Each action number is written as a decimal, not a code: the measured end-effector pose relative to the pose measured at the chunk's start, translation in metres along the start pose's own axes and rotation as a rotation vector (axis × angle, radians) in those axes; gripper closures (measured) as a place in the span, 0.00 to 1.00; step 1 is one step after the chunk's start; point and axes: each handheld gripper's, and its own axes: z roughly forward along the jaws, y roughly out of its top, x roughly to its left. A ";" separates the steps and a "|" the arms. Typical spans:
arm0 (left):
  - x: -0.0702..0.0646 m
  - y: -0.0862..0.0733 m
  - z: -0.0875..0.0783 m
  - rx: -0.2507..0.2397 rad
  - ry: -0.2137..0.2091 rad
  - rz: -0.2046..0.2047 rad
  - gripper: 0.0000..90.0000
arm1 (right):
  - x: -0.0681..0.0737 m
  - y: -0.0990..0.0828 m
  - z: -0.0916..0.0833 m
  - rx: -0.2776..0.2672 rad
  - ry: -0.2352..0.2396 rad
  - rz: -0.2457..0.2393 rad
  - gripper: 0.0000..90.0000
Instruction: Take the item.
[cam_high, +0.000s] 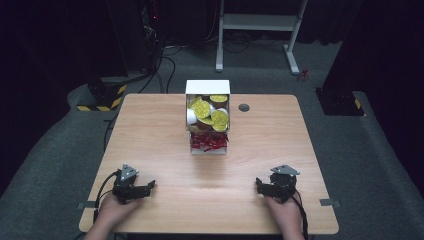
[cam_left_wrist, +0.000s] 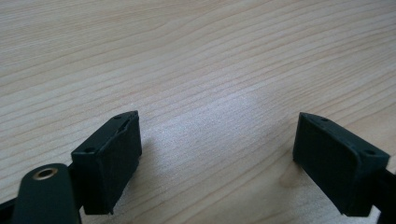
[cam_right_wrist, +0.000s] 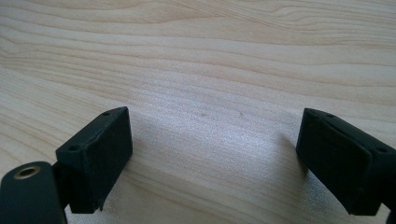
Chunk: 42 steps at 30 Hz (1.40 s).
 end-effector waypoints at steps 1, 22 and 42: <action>0.000 0.000 0.000 0.000 0.000 0.000 0.18 | 0.000 0.000 0.000 0.001 0.000 0.002 0.12; 0.000 0.000 0.000 -0.003 0.001 -0.005 0.18 | -0.001 0.000 0.001 0.000 0.010 -0.006 0.11; 0.000 0.000 0.000 -0.003 0.001 -0.005 0.18 | 0.014 0.008 -0.014 -0.076 0.067 -0.049 0.17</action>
